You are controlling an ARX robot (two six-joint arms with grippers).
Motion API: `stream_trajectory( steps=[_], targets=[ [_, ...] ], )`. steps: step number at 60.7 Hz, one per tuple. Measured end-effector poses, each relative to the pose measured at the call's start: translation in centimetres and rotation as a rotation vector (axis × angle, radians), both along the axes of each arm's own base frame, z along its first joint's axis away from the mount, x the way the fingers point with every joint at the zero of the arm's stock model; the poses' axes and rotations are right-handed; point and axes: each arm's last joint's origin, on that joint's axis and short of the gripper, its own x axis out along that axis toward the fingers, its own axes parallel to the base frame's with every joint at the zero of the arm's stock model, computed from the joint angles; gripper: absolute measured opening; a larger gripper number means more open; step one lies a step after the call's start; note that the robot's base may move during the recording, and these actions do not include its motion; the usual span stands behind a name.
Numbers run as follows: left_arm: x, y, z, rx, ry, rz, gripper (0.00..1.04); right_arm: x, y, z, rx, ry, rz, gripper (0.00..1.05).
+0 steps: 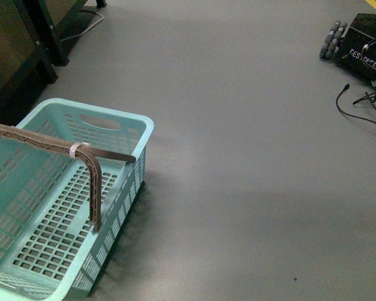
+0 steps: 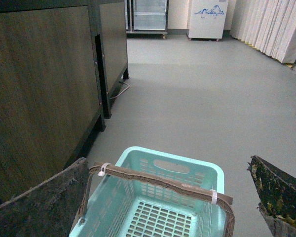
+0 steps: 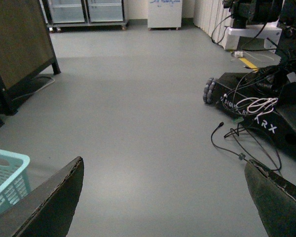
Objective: Pick lemon and mango into basket
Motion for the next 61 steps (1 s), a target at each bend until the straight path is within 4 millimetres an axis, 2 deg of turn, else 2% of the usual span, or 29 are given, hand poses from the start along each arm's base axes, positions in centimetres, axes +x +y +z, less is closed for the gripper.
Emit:
stream_trajectory(
  steps=[37, 40, 42, 45, 46, 48, 51, 53, 56, 61],
  targets=[
    [0.0, 0.0, 0.0, -0.002, 0.001, 0.001, 0.98, 0.0, 0.0, 0.0, 0.0, 0.0, 0.0, 0.96],
    [0.0, 0.0, -0.1, -0.128, 0.172, 0.06, 0.98, 0.0, 0.0, 0.0, 0.0, 0.0, 0.0, 0.96],
    [0.2, 0.0, -0.1, -0.276, 0.315, 0.116, 0.98, 0.0, 0.0, 0.0, 0.0, 0.0, 0.0, 0.96],
    [0.4, 0.0, -0.2, -0.402, 0.417, 0.154, 0.98, 0.0, 0.0, 0.0, 0.0, 0.0, 0.0, 0.96],
    [0.6, 0.0, -0.2, -0.495, 0.439, 0.181, 0.98, 0.0, 0.0, 0.0, 0.0, 0.0, 0.0, 0.96],
    [0.8, -0.1, -0.1, -0.581, 0.456, 0.2, 0.98, 0.0, 0.0, 0.0, 0.0, 0.0, -0.001, 0.96],
    [1.8, 0.1, 0.8, -0.817, 0.435, 0.235, 0.98, 0.0, 0.0, 0.0, 0.0, 0.0, 0.0, 0.96],
    [2.7, 0.3, 1.5, -0.896, 0.407, 0.258, 0.98, 0.0, 0.0, 0.0, 0.0, 0.0, 0.0, 0.96],
    [4.0, 0.8, 1.9, -0.968, 0.392, 0.284, 0.98, 0.0, 0.0, 0.0, 0.0, 0.0, 0.0, 0.96],
    [6.2, 1.4, 1.0, -1.027, 0.409, 0.346, 0.98, 0.0, 0.0, 0.0, 0.0, 0.0, 0.0, 0.96]
  ],
)
